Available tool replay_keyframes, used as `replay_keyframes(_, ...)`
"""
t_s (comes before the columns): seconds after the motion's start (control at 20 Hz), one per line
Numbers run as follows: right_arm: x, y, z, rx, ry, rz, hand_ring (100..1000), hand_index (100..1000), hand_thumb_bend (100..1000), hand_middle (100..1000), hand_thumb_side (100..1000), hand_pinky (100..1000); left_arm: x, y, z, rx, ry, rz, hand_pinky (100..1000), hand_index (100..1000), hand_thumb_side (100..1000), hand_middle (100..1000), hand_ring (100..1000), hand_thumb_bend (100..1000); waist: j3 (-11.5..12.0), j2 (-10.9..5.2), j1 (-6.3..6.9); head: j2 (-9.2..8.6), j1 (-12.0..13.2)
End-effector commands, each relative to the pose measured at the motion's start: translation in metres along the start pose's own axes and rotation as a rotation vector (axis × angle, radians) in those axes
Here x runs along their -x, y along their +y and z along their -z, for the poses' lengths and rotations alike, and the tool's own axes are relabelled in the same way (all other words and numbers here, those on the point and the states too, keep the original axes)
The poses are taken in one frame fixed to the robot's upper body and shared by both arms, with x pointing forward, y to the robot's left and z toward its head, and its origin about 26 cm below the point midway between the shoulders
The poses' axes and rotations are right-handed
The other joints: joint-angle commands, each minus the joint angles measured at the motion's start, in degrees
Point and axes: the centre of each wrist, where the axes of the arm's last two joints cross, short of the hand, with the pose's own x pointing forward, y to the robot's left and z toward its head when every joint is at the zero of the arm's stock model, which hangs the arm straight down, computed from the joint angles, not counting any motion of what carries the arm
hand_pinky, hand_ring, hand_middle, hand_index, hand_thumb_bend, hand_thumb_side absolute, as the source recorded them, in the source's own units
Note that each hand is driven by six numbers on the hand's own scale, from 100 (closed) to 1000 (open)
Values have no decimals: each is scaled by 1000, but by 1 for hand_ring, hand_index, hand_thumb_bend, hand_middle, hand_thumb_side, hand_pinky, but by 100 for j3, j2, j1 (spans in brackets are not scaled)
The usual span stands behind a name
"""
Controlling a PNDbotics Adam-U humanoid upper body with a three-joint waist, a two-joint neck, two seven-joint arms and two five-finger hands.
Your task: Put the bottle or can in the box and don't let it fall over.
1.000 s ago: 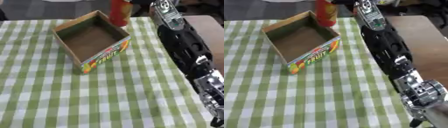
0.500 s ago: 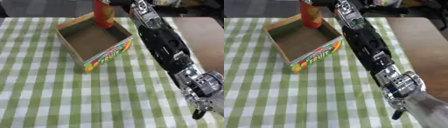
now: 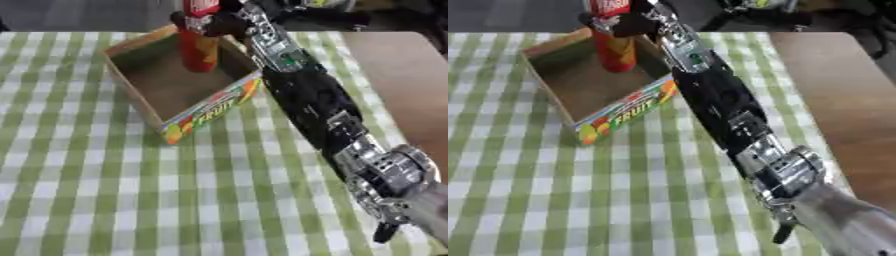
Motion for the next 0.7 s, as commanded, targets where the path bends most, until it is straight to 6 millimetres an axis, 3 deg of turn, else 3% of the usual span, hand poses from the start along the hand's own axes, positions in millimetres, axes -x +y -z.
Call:
replay_keyframes(0.05, -11, -9, 3, -59, -49, -89, 1000, 1000, 577, 1000, 591, 1000, -11, 5, 4, -4, -31, 16, 1000, 796, 767, 1000, 1000, 205, -22, -103, 25, -35, 30)
replay_keyframes(0.15, -12, -12, 2, -103, -48, -123, 1000, 1000, 578, 1000, 609, 1000, -10, 5, 3, -3, -29, 17, 1000, 796, 767, 1000, 1000, 204, -46, -112, 30, -26, 46)
replay_keyframes(0.5, -19, -22, 0, -113, -49, -110, 1000, 1000, 543, 1000, 501, 1000, -9, 6, 1, 1, -20, 22, 1000, 796, 767, 1000, 1000, 202, -124, -144, 54, 10, 90)
replay_keyframes(0.65, -22, -29, -5, -77, -47, -81, 1000, 1000, 499, 1000, 366, 1000, -8, 8, -1, -2, -12, 29, 1000, 796, 767, 1000, 1000, 200, -200, -190, 69, 38, 150)
replay_keyframes(0.7, -24, -32, -7, -61, -44, -72, 1000, 1000, 491, 1000, 358, 1000, -8, 9, -2, -4, -9, 31, 1000, 796, 767, 1000, 1000, 200, -230, -210, 75, 53, 171)
